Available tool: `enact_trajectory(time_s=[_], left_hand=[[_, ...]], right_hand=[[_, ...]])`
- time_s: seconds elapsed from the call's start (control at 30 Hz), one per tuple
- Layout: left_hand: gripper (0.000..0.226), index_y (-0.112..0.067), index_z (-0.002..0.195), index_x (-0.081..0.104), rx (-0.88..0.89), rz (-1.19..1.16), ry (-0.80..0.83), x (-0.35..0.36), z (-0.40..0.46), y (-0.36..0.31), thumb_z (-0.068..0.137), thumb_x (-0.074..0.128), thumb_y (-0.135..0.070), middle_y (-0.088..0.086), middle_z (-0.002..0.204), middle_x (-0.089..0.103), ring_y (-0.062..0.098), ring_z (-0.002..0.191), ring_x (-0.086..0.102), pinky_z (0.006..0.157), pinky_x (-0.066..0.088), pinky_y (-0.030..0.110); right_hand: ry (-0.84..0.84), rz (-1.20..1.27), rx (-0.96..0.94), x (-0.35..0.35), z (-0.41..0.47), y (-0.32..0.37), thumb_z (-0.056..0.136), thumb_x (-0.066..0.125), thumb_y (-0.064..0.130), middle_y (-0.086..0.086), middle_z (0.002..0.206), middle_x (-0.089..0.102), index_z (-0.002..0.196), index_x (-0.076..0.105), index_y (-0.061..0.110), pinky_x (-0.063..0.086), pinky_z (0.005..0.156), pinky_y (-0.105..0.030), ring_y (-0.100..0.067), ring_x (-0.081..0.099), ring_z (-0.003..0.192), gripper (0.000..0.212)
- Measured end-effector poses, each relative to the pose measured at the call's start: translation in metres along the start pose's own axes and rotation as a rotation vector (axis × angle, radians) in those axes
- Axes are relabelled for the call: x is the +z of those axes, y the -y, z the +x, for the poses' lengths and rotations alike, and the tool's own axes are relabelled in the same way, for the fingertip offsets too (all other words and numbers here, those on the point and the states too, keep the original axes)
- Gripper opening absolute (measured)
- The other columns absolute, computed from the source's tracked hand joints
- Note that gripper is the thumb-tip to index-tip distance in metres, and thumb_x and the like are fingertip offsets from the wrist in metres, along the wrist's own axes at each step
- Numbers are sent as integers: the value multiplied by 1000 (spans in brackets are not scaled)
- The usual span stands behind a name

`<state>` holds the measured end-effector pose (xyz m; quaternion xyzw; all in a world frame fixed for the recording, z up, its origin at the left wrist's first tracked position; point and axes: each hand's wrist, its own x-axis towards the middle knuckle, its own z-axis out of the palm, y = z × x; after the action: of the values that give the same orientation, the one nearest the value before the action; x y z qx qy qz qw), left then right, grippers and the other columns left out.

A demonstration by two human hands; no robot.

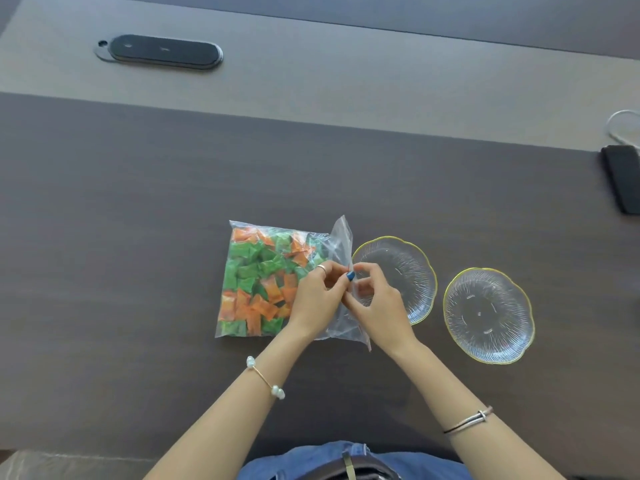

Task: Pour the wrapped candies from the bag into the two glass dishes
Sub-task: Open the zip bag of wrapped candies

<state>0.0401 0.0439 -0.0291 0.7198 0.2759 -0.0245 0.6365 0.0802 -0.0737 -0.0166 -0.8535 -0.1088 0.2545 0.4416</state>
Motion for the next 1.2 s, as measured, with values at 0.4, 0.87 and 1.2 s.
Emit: enact_trajectory(time_s=[0.4,0.87,1.2], left_hand=[[10,-12,81,61,-142,-433,212,-2,-8,-11,90,58,-14,-3,70,70,10,68,67,71,58,28],[21,-14,80,49,-110,-189,175,1,-15,0,99,40,-15,5,74,58,9,66,58,70,45,28],[27,-16,72,47,-62,-40,159,-32,-15,-2,95,40,-3,0,62,61,9,59,52,60,41,18]], right_hand=[[120,421,121,-22,-10,-8,82,66,23,-4,97,74,98,71,18,55,79,-34,-14,69,92,17],[85,-130,-221,-16,-3,-20,91,51,29,9,75,55,81,64,18,38,66,-19,-9,45,75,20],[-64,119,109,-43,11,-49,92,47,17,-2,64,51,71,50,8,38,62,-35,-16,46,61,23]])
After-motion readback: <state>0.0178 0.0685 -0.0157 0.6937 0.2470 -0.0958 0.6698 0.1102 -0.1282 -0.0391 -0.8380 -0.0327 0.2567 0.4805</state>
